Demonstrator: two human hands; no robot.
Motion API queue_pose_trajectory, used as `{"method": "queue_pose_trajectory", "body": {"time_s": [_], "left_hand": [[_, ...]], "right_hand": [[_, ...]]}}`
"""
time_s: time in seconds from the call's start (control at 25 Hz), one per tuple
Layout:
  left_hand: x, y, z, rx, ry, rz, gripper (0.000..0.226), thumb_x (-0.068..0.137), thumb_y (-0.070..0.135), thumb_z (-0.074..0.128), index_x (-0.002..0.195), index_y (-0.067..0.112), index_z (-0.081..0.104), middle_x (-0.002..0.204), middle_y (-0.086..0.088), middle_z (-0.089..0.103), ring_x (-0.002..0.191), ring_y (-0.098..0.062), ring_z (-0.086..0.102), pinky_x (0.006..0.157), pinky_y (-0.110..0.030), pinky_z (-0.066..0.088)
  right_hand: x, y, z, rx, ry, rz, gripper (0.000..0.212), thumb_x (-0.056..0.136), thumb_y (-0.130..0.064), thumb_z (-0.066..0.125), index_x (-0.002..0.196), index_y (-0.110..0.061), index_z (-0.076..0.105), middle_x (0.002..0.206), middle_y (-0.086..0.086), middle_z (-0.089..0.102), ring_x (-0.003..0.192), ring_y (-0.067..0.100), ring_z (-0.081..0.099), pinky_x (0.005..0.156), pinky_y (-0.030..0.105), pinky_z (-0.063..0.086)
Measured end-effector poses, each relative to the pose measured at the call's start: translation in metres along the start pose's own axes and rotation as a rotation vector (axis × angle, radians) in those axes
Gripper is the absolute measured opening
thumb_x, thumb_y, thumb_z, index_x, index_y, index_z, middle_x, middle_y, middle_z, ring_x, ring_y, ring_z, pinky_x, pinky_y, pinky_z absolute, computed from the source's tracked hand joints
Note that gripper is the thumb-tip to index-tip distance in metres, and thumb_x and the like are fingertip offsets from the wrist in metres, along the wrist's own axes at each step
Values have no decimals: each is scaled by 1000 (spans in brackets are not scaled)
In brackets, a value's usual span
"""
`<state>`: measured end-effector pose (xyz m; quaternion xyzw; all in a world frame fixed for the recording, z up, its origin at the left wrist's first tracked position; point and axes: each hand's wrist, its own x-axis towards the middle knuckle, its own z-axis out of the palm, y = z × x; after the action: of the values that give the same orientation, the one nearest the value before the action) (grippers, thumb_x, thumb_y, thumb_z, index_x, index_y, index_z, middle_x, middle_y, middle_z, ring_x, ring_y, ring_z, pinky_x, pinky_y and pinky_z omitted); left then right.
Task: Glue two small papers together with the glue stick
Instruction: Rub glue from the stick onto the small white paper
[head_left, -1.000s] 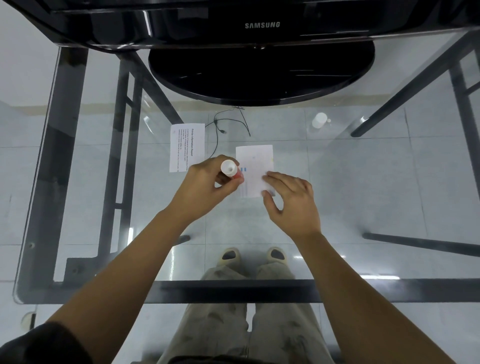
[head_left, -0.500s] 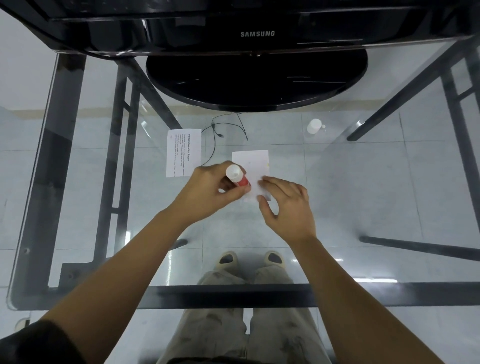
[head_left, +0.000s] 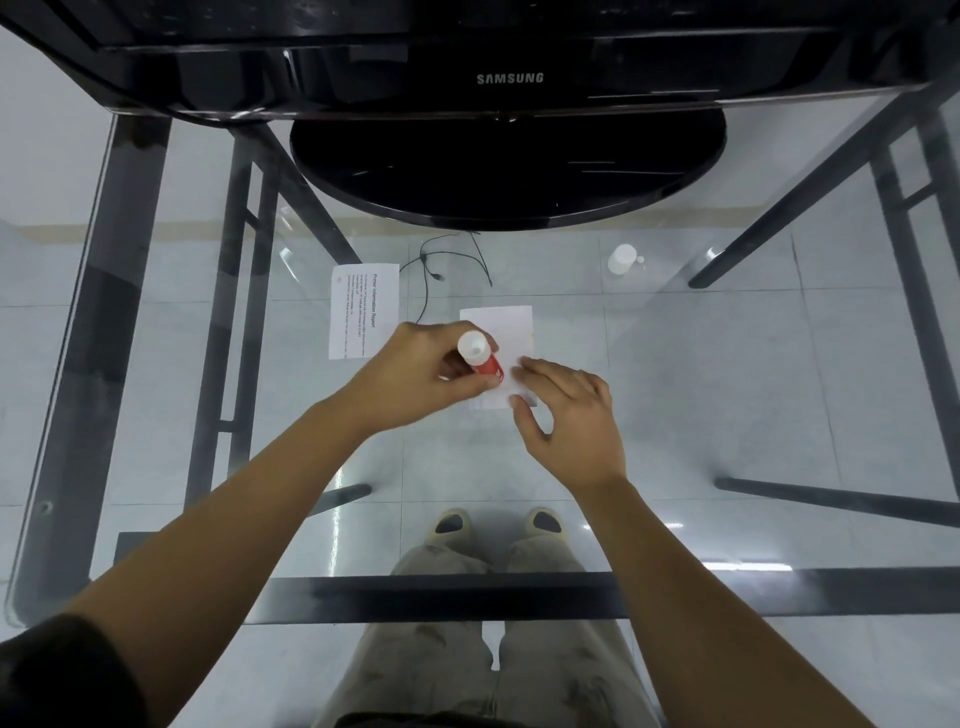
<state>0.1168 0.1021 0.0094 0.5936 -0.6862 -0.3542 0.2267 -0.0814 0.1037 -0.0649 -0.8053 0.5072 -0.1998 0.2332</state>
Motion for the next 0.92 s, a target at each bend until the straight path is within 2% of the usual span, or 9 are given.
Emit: {"method": "queue_pose_trajectory", "body": {"time_s": [0.08, 0.16, 0.24, 0.4, 0.48, 0.56, 0.76, 0.88, 0.92], "left_hand": [[5, -3, -3, 19, 7, -28, 24, 78, 29, 73, 97, 18, 64, 87, 5, 71, 73, 0, 64, 73, -12, 52], [15, -9, -12, 8, 145, -113, 23, 79, 27, 73, 98, 16, 64, 86, 7, 70, 76, -4, 65, 75, -23, 54], [22, -11, -16, -44, 224, -169, 23, 79, 27, 72, 98, 17, 63, 88, 5, 71, 81, -7, 66, 77, -27, 55], [21, -3, -5, 17, 42, -92, 25, 77, 34, 72, 98, 22, 64, 89, 4, 72, 78, -3, 64, 70, -11, 49], [28, -7, -11, 32, 96, -127, 23, 79, 32, 71, 98, 21, 63, 88, 4, 71, 76, -2, 63, 69, -10, 48], [36, -10, -18, 19, 200, -197, 21, 79, 30, 70, 97, 22, 62, 87, 5, 71, 79, -5, 63, 72, -18, 51], [37, -3, -4, -1, 57, -110, 22, 77, 32, 73, 94, 23, 63, 83, 5, 71, 72, 1, 63, 65, -6, 46], [43, -4, -11, 26, 184, -153, 23, 79, 31, 71, 98, 23, 62, 81, 10, 68, 73, 0, 62, 65, -6, 45], [44, -3, -11, 23, 178, -143, 23, 79, 32, 71, 98, 22, 62, 79, 11, 67, 73, 1, 62, 64, -5, 45]], "right_hand": [[0, 1, 0, -1, 11, -1, 31, 87, -32, 60, 115, -19, 65, 122, -2, 64, 113, 15, 59, 102, 35, 34], [-1, 1, 1, -6, 24, -3, 30, 86, -32, 60, 113, -19, 66, 122, -2, 65, 112, 14, 59, 101, 33, 33], [0, 2, 1, -6, 33, -5, 30, 86, -32, 60, 112, -18, 66, 121, -2, 65, 111, 15, 60, 101, 32, 32], [0, 2, 2, -19, 19, -3, 31, 86, -33, 61, 114, -19, 66, 122, -1, 65, 112, 16, 59, 102, 35, 32], [0, 2, 3, -15, 12, 0, 31, 86, -34, 61, 114, -19, 65, 122, -2, 64, 112, 16, 59, 102, 34, 31], [0, 3, 3, -13, 21, -2, 31, 86, -33, 61, 113, -19, 66, 122, -2, 65, 111, 16, 60, 101, 33, 32], [-1, 3, 4, -26, 21, 0, 32, 86, -34, 61, 113, -19, 65, 122, -1, 65, 111, 17, 60, 102, 34, 31], [-1, 3, 4, -32, 27, -3, 32, 85, -34, 61, 113, -18, 65, 121, -1, 65, 110, 18, 61, 101, 34, 32], [-1, 3, 4, -32, 28, -5, 32, 85, -34, 61, 112, -18, 65, 121, 0, 65, 110, 18, 61, 101, 35, 32]]}}
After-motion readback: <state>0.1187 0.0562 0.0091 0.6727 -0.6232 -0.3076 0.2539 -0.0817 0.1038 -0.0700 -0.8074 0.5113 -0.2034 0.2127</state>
